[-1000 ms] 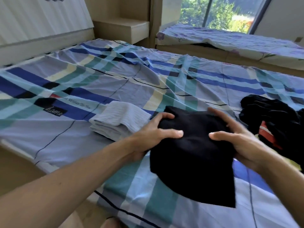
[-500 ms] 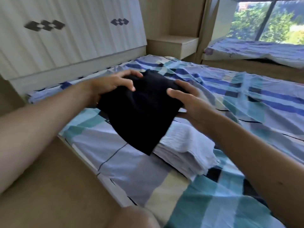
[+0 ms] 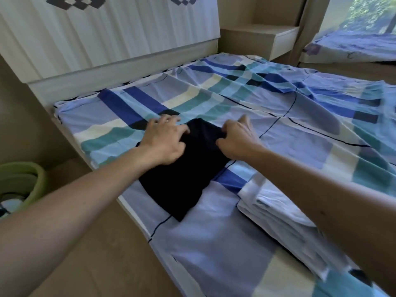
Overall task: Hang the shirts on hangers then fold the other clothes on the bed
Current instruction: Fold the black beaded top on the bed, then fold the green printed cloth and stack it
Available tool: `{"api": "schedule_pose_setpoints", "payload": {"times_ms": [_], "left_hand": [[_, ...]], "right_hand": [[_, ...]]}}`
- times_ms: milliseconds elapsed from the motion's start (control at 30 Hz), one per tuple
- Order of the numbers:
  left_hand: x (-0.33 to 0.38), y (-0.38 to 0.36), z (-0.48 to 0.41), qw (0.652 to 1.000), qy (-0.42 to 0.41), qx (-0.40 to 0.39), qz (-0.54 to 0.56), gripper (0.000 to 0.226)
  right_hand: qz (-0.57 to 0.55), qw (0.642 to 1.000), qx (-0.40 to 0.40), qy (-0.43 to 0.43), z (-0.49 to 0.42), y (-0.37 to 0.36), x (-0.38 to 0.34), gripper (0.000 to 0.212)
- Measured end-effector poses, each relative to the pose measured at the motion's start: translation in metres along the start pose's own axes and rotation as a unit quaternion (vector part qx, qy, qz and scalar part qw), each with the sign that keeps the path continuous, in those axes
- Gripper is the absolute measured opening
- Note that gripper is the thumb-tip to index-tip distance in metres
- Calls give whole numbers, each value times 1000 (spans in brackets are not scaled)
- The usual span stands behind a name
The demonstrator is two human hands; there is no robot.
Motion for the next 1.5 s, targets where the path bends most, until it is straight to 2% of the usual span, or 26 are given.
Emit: {"api": "schedule_pose_setpoints", "payload": {"times_ms": [67,133,167,233,333,433,567,667,767,867,1000,1133,1300,1500], "left_hand": [[22,-11,3,998,-32,-24,40,64],[16,-42,15,992,9,-119,52,94],[9,-55,23,987,30,-153,45,107],[-3,-71,36,985,40,-166,32,122],[-5,-75,41,983,44,-178,25,126],[0,-54,33,976,77,-183,83,118],[37,1,28,968,61,-38,242,84],[94,33,36,935,20,36,351,60],[161,48,47,895,-14,53,443,45],[230,53,62,864,-51,37,499,35],[317,56,90,840,-100,24,532,37],[410,44,124,816,-149,-44,557,33],[498,29,166,796,-215,-124,552,29],[565,-3,205,771,-235,-196,559,33]], "right_hand": [[1,997,8,78,-10,-9,-18,47],[46,991,-55,116,-17,-38,-24,63],[82,985,-94,117,-19,-54,-20,66],[132,973,-165,95,-20,-83,-6,70],[169,959,-211,87,-21,-88,-3,74],[137,972,-156,113,-20,-51,-15,77],[-4,994,3,112,9,25,7,68],[-99,990,83,62,45,69,55,66],[-136,980,140,20,92,106,108,55],[-139,974,177,-5,143,133,158,49],[-133,969,204,-36,213,156,221,45],[-121,959,239,-92,296,174,291,40],[-112,948,250,-160,386,178,359,40],[-93,935,228,-256,468,156,434,47]]}}
Point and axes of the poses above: each hand's wrist, its own z-axis away from the middle knuckle, its own y-axis out of the back of the hand, x = y × z, the point moved 8 cm from there along -z, towards the middle knuckle, and after that the axes turned 15 degrees about z, right-handed, at the moved point
